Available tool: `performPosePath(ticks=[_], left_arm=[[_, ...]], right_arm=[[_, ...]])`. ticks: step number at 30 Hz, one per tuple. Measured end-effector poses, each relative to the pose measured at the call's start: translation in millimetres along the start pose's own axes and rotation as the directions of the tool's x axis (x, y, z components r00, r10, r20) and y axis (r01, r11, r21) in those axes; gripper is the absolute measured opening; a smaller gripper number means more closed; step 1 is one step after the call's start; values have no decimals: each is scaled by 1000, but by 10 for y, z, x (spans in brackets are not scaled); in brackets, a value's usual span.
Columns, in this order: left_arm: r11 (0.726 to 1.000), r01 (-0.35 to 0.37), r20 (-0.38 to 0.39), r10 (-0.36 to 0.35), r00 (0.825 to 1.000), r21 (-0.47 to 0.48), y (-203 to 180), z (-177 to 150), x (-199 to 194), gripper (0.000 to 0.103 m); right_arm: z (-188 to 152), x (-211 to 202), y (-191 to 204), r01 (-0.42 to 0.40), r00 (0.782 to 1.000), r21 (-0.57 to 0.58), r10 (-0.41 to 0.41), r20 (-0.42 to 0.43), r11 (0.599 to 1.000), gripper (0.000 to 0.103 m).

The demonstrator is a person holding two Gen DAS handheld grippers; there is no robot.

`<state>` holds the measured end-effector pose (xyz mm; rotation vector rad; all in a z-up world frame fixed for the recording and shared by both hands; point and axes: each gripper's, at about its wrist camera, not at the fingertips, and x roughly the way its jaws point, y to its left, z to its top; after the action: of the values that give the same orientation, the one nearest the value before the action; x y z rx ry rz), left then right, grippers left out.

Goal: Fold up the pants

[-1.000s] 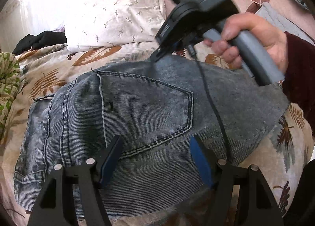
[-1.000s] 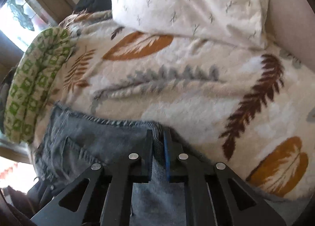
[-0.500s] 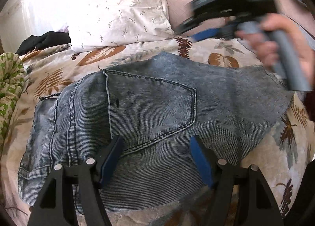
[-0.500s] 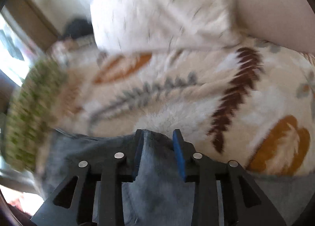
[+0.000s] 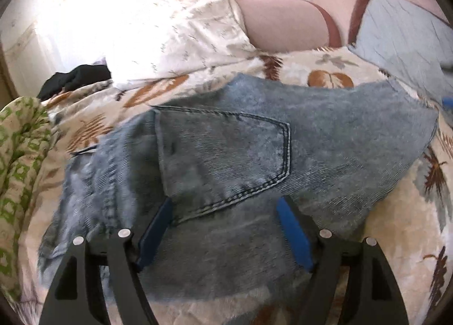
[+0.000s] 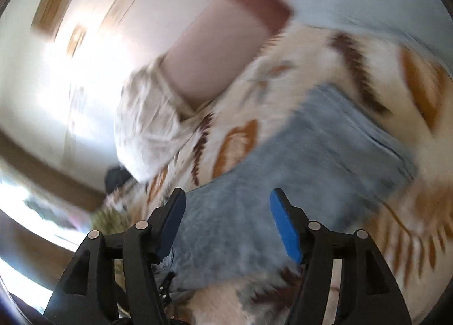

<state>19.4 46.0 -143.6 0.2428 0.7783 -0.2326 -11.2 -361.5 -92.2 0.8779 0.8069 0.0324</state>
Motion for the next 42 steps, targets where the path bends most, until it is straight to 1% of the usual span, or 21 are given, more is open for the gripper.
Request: performPosePath(ticks=[4, 7, 9, 14, 18, 20, 21, 24, 27, 30, 32, 33, 34, 36, 38, 40, 41, 42], left_arm=[[998, 2, 51, 1, 999, -57, 61, 11, -290, 79], [995, 38, 65, -32, 997, -90, 21, 82, -434, 79], [994, 60, 62, -54, 997, -88, -67, 157, -496, 79], [994, 96, 50, -94, 994, -47, -373, 365, -545, 79], [991, 129, 44, -127, 991, -43, -567, 466, -546, 79], [989, 143, 36, -142, 989, -35, -648, 498, -534, 79], [990, 141, 34, -141, 990, -28, -680, 515, -530, 79], [988, 156, 25, -156, 987, -15, -739, 609, -512, 79], [986, 166, 13, -166, 986, 17, -824, 817, -447, 79], [981, 166, 5, -168, 986, 99, -997, 1098, -328, 79], [973, 165, -7, -167, 986, 162, -1149, 1289, -209, 79], [964, 186, -26, -184, 983, 191, -1239, 1396, -132, 79], [950, 224, -57, -216, 975, 219, -1338, 1501, -43, 79], [933, 247, -91, -231, 969, 261, -1534, 1678, 112, 79], [911, 286, -139, -255, 957, 298, -1752, 1826, 278, 79], [893, 307, -166, -266, 950, 330, -2005, 1950, 437, 79], [882, 328, -184, -279, 942, 340, -2116, 1994, 502, 79], [866, 360, -214, -301, 930, 347, -2248, 2039, 584, 79]], right_arm=[[-89, -207, -527, -43, 999, 151, 40, 21, 988, 65], [-62, -253, -823, -69, 998, 250, 63, 30, 966, 66], [-29, -228, -1004, -76, 997, 316, 71, 26, 946, 66], [91, -198, -1307, -74, 997, 418, 70, 24, 905, 66], [231, -213, -1361, -69, 997, 404, 49, 58, 912, 66], [274, -237, -1393, -90, 995, 406, 63, 80, 909, 66], [295, -228, -1408, -95, 994, 409, 66, 85, 908, 66], [345, -202, -1438, -67, 997, 412, 40, 73, 909, 65], [342, -215, -1488, -100, 994, 437, 73, 78, 894, 65], [302, -255, -1477, -118, 993, 437, 94, 77, 892, 65], [248, -247, -1462, -119, 993, 441, 104, 57, 890, 65], [213, -229, -1448, -123, 992, 444, 115, 46, 887, 65], [171, -210, -1432, -126, 992, 447, 123, 35, 886, 65], [106, -169, -1390, -123, 991, 448, 133, 10, 885, 65], [44, -82, -1350, -111, 991, 444, 135, -21, 889, 65], [12, 14, -1367, -90, 990, 459, 129, -55, 884, 65], [1, 57, -1395, -80, 990, 474, 125, -63, 877, 63], [-3, 76, -1418, -69, 992, 488, 112, -61, 870, 63]])
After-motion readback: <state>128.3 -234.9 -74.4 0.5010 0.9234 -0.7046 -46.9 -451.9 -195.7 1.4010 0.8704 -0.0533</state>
